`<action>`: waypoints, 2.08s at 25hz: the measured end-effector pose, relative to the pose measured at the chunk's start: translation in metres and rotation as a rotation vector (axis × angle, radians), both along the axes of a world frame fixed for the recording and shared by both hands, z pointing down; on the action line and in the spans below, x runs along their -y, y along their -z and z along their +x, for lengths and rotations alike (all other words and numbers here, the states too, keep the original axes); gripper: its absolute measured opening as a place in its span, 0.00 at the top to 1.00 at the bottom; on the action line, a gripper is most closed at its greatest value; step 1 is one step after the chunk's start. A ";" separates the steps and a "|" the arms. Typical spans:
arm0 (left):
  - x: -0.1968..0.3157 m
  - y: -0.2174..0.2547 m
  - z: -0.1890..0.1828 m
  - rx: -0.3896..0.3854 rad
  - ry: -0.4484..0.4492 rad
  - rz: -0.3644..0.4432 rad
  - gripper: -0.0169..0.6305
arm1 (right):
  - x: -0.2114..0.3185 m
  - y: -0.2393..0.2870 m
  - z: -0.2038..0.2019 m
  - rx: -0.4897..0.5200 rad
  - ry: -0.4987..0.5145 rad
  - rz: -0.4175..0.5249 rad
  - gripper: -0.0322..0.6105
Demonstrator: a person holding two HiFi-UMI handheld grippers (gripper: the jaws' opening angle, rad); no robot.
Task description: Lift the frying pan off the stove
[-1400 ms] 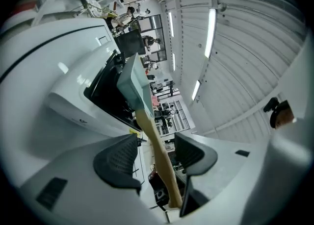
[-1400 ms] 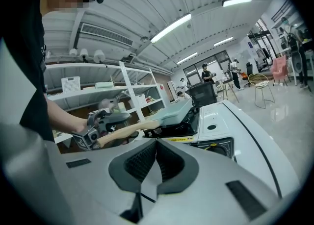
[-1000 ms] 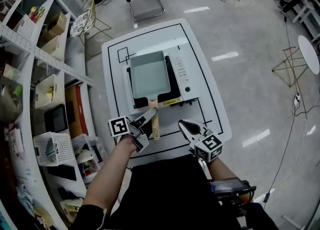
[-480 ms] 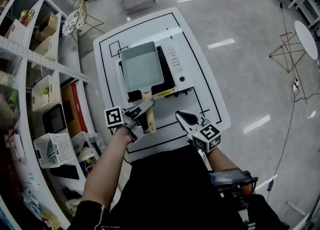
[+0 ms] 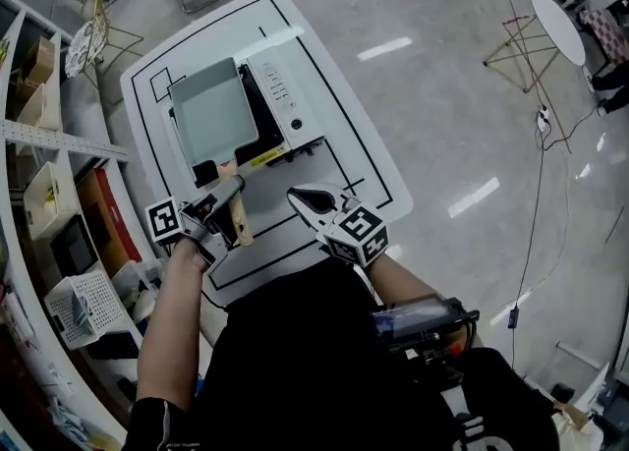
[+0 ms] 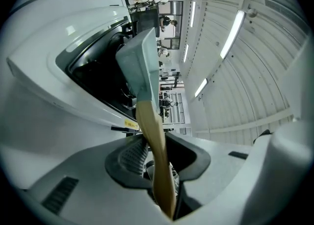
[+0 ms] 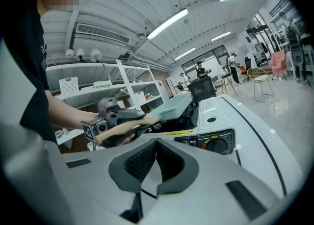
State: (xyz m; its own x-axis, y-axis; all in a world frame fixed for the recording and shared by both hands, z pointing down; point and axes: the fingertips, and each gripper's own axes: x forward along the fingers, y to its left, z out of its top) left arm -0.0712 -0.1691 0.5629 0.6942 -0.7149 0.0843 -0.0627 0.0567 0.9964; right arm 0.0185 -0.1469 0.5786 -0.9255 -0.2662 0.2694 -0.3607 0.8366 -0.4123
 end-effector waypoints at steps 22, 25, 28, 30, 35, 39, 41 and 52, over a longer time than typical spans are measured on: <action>-0.008 0.009 -0.007 0.029 0.040 0.048 0.80 | -0.005 -0.003 -0.001 -0.005 0.003 -0.011 0.91; -0.011 0.013 -0.009 0.047 0.038 0.054 0.79 | -0.008 -0.001 -0.003 0.000 0.004 -0.019 0.91; -0.012 0.019 -0.009 0.065 0.030 0.075 0.79 | -0.009 0.001 -0.005 0.002 0.014 -0.015 0.91; -0.012 0.023 -0.007 0.070 0.022 0.090 0.79 | -0.011 0.000 -0.004 0.001 0.018 -0.014 0.91; -0.016 0.028 -0.001 0.071 0.014 0.105 0.79 | -0.011 0.000 -0.003 -0.002 0.012 -0.014 0.91; -0.020 0.030 0.000 0.073 0.011 0.105 0.78 | -0.012 -0.001 -0.002 -0.012 0.015 -0.008 0.91; -0.022 0.031 0.000 0.076 0.011 0.110 0.78 | -0.012 -0.001 -0.002 -0.013 0.016 -0.006 0.91; -0.027 0.044 -0.011 0.070 0.033 0.143 0.78 | -0.017 -0.004 -0.013 -0.028 0.030 -0.002 0.91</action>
